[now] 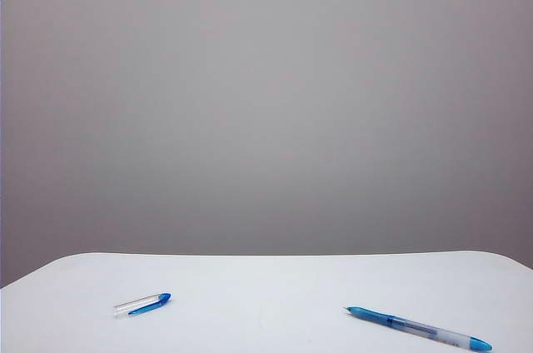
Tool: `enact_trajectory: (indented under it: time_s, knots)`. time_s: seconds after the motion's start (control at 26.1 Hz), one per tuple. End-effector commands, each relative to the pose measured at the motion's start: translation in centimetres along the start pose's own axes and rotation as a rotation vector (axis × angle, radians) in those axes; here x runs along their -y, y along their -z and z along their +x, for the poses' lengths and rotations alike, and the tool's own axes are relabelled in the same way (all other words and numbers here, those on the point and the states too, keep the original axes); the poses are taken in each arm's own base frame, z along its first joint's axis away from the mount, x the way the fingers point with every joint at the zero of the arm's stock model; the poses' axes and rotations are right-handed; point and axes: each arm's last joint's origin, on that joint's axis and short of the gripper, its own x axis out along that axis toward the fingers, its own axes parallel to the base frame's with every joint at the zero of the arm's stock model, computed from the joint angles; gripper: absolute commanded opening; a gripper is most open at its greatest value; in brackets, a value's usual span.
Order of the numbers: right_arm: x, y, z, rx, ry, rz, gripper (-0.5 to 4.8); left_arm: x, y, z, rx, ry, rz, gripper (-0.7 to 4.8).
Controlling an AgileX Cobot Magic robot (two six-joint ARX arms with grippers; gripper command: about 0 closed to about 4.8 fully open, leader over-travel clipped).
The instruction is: Pick up the pen and remove the cap.
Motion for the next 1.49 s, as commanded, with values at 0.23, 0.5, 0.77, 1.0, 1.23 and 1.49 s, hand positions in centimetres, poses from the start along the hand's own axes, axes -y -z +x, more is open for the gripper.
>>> enact_trajectory:
  time_s: [0.23, 0.5, 0.77, 1.0, 1.23, 1.49]
  knots:
    - [0.6, 2.3, 0.7, -0.038, 0.05, 0.003, -0.06, -1.1, 3.6, 1.3, -0.057, 0.007, 0.021, 0.17]
    - [1.0, 4.1, 1.1, -0.088, 0.069, -0.032, -0.06, -1.4, 5.0, 1.9, -0.03, 0.06, 0.052, -0.05]
    - [1.3, 5.3, 1.3, -0.114, 0.1, -0.037, -0.06, -1.9, 6.4, 2.0, -0.094, 0.02, 0.034, -0.05]
    - [1.5, 5.9, 1.4, -0.131, 0.113, -0.069, -0.06, -1.6, 6.7, 2.1, -0.103, -0.052, 0.087, -0.05]
    - [1.5, 5.9, 1.4, -0.13, 0.121, -0.089, -0.06, -0.8, 7.2, 2.1, -0.128, -0.094, 0.16, -0.05]
    - [1.6, 6.0, 1.4, -0.142, 0.125, -0.091, -0.06, -0.3, 6.9, 2.2, -0.099, -0.014, 0.192, -0.05]
